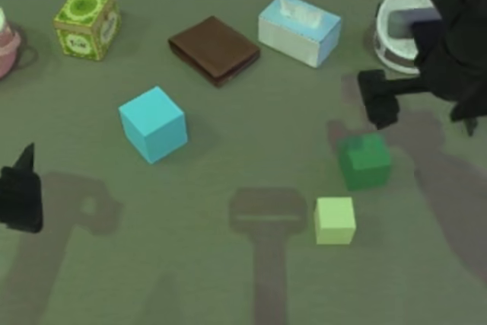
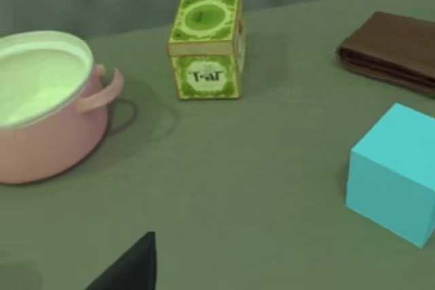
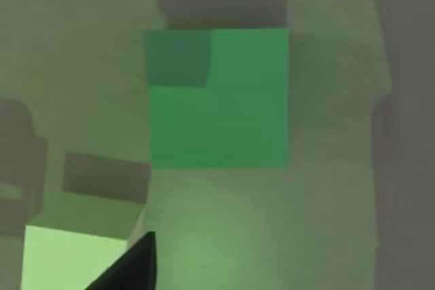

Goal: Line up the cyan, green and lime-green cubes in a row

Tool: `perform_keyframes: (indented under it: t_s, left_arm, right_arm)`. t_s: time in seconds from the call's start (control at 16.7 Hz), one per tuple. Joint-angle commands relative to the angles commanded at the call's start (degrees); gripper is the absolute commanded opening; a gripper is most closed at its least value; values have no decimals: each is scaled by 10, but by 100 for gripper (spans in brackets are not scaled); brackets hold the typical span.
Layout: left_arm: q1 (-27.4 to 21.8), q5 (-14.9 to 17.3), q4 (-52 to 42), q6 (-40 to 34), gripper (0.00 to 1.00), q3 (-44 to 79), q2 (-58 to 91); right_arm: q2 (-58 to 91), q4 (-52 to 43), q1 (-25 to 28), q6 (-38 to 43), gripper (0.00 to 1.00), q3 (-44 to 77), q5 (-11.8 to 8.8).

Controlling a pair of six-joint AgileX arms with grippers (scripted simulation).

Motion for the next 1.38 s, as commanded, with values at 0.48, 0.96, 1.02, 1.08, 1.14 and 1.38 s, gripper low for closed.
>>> perform_keyframes:
  t_s: [0.48,0.96,1.02,1.08,1.14,1.38]
  left_arm:
    - [80,7,163,-65,100,-215,-244]
    - [82,7,167,-67,100,-219,-250]
    - [82,7,167,-67,100,-219,-250]
    - [82,7,167,-67,100,-219,-250]
    - [82,7,167,-67,100,-219,-250]
    - [82,7,167,-67,100,-219,-250]
  right_arm:
    - [202,-107,42,25,100,185,-2]
    - [211,-100,41,25,100,183,-2]
    - [216,-86,42,25,100,173,-2]
    - [223,-67,42,25,100,161,-2]
    - [231,-43,42,26,100,147,-2]
    - [263,49,43,27,100,91,-1]
